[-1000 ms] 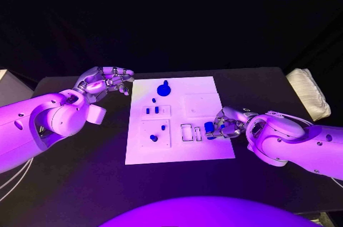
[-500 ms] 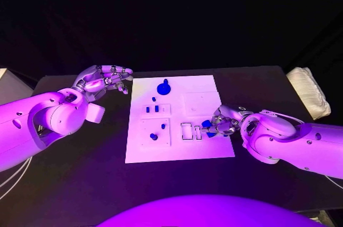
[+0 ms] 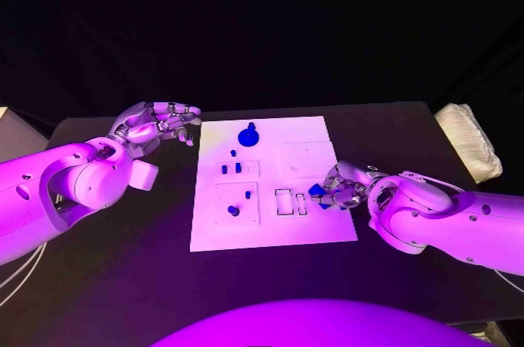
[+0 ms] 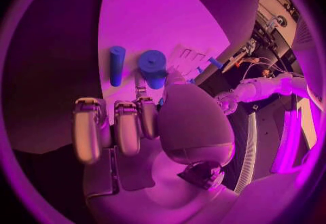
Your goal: Assemble the parts on the task board
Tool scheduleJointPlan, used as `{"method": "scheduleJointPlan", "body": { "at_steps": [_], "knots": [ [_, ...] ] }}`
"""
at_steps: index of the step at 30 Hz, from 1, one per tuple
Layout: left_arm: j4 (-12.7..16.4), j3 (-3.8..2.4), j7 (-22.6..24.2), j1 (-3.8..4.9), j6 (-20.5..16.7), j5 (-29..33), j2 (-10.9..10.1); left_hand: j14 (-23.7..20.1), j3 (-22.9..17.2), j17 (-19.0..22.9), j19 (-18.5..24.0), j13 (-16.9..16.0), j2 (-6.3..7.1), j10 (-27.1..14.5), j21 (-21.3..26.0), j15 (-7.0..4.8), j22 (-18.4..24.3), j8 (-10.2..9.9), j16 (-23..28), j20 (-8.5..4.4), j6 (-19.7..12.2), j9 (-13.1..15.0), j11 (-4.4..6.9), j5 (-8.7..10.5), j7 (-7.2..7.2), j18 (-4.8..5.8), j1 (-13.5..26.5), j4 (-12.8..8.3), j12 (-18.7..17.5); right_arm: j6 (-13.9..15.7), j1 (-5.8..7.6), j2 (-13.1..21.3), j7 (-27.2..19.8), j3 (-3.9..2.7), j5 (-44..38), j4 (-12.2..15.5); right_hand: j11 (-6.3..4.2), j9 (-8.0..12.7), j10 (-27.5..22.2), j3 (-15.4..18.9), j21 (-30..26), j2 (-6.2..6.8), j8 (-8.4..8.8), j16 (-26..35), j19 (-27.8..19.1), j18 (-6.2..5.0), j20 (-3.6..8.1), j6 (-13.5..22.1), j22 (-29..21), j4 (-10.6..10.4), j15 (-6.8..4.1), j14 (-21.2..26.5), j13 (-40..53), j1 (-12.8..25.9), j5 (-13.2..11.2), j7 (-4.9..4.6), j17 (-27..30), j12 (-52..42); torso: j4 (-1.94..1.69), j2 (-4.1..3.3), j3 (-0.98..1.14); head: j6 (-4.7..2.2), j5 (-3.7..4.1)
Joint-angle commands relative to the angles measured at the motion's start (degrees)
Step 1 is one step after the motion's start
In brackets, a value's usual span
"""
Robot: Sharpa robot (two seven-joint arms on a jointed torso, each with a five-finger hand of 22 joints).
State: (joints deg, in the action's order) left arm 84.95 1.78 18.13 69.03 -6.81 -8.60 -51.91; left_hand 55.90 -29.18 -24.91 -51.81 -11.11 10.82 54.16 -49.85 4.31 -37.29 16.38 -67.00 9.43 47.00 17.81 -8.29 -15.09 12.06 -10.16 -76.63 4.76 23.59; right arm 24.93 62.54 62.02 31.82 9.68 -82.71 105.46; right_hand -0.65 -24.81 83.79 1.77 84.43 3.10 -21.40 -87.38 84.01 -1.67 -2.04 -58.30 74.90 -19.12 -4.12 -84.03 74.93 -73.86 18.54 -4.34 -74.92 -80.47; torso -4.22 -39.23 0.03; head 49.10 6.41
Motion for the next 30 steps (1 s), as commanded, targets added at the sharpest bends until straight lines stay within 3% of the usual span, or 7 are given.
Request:
{"method": "scheduleJointPlan", "body": {
  "at_steps": [1,5,11,14,20,26,30],
  "knots": [
    [0.04,-0.04,0.24,0.00,0.63,0.14,0.09,-0.53,0.00,0.07,-0.03,-0.05,-0.02,-0.46,0.34,-0.03,0.05,0.19,0.08,0.25,-0.47,-0.09,-0.08,-0.09,0.32,-0.35,0.38,0.31,0.34,4.08,0.54,0.59,0.06,0.06,4.90,0.75,-0.38,-0.78,0.91,-3.45,0.53,-1.81,-0.99,-0.30,4.30,0.51,0.46,-1.59,12.03,2.44,-0.53,-4.73,6.65,-2.61,0.78,1.12,-8.71,-0.33,0.03,0.06,-0.04,-0.14,0.16],
    [-0.03,-0.04,0.21,0.01,0.58,0.14,0.16,-0.54,-0.02,0.07,-0.04,-0.05,-0.04,-0.47,0.35,-0.04,0.06,0.20,0.07,0.25,-0.48,-0.09,-0.07,-0.10,0.32,-0.35,0.35,0.31,0.37,5.92,2.05,1.30,-2.58,0.01,9.58,2.03,-0.49,-1.02,1.29,-4.22,1.23,-0.05,-1.41,-0.47,4.54,0.68,0.58,-2.16,12.51,2.35,-0.62,-4.82,7.16,0.04,1.45,1.25,-9.16,-0.66,0.04,0.01,-0.02,-0.23,0.18],
    [-0.02,-0.04,0.06,0.01,0.48,0.19,0.17,-0.54,-0.03,0.08,-0.06,-0.06,-0.19,-0.54,0.43,-0.03,0.11,0.28,0.05,0.27,-0.51,-0.11,-0.09,-0.10,0.33,-0.35,0.48,0.54,0.50,6.31,3.82,1.43,-5.33,-0.02,14.40,3.92,-0.52,-1.16,1.48,-4.81,1.60,0.72,-1.64,-0.60,4.66,0.76,0.62,-2.36,12.77,2.35,-0.65,-4.89,7.46,1.69,0.88,1.30,-9.53,-0.83,0.02,-0.03,0.00,-0.18,0.15],
    [-0.02,-0.04,0.00,0.01,0.47,0.20,0.18,-0.53,-0.02,0.08,-0.08,-0.06,-0.22,-0.57,0.45,-0.02,0.12,0.30,0.03,0.27,-0.52,-0.11,-0.09,-0.10,0.34,-0.36,0.53,0.61,0.52,5.30,4.17,0.75,-5.53,-0.02,15.63,4.15,-0.55,-1.24,1.54,-5.14,1.59,0.79,-1.78,-0.62,4.65,0.76,0.63,-2.51,12.78,2.34,-0.67,-4.90,7.55,2.39,0.67,1.34,-9.57,-0.86,-0.17,-0.03,0.04,-0.12,0.21],
    [0.06,-0.04,-0.06,0.01,0.44,0.27,0.19,-0.50,-0.01,0.07,-0.12,-0.06,-0.29,-0.63,0.48,0.00,0.15,0.33,-0.01,0.28,-0.56,-0.13,-0.11,-0.11,0.35,-0.36,0.65,0.78,0.58,1.23,4.14,-1.84,-5.22,0.01,17.15,2.90,-0.86,-1.62,2.05,-6.62,1.56,0.35,-2.53,-0.55,4.63,0.75,0.76,-3.35,12.81,2.37,-0.88,-4.86,8.17,5.10,-0.82,1.73,-9.46,-1.34,0.06,0.02,-0.13,-0.02,-0.09],
    [0.18,-0.04,-0.15,0.01,0.47,0.36,0.21,-0.45,0.00,0.06,-0.21,-0.07,-0.57,-0.77,0.60,0.03,0.24,0.43,-0.10,0.32,-0.64,-0.16,-0.12,-0.13,0.36,-0.36,0.98,1.28,0.76,-1.43,3.38,-4.43,-3.95,0.03,17.34,1.47,-1.38,-1.93,3.20,-8.06,2.41,0.01,-3.28,-0.87,4.93,0.94,1.12,-4.56,13.34,2.38,-1.31,-5.04,9.69,7.10,-1.17,2.31,-10.34,-2.99,-0.07,-0.09,0.04,0.08,-0.07],
    [0.26,-0.04,-0.20,0.02,0.46,0.38,0.14,-0.45,0.00,0.06,-0.21,-0.07,-0.57,-0.77,0.60,0.03,0.24,0.43,-0.10,0.32,-0.64,-0.16,-0.12,-0.13,0.36,-0.36,0.98,1.28,0.76,-2.13,3.04,-5.86,-2.95,0.04,16.86,0.71,-1.48,-1.98,3.39,-8.51,2.66,-0.06,-3.42,-0.97,5.01,1.00,1.22,-4.79,13.48,2.36,-1.41,-5.09,9.96,7.89,-1.30,2.41,-10.62,-3.25,0.11,-0.06,-0.04,0.09,-0.18]
  ]
}}
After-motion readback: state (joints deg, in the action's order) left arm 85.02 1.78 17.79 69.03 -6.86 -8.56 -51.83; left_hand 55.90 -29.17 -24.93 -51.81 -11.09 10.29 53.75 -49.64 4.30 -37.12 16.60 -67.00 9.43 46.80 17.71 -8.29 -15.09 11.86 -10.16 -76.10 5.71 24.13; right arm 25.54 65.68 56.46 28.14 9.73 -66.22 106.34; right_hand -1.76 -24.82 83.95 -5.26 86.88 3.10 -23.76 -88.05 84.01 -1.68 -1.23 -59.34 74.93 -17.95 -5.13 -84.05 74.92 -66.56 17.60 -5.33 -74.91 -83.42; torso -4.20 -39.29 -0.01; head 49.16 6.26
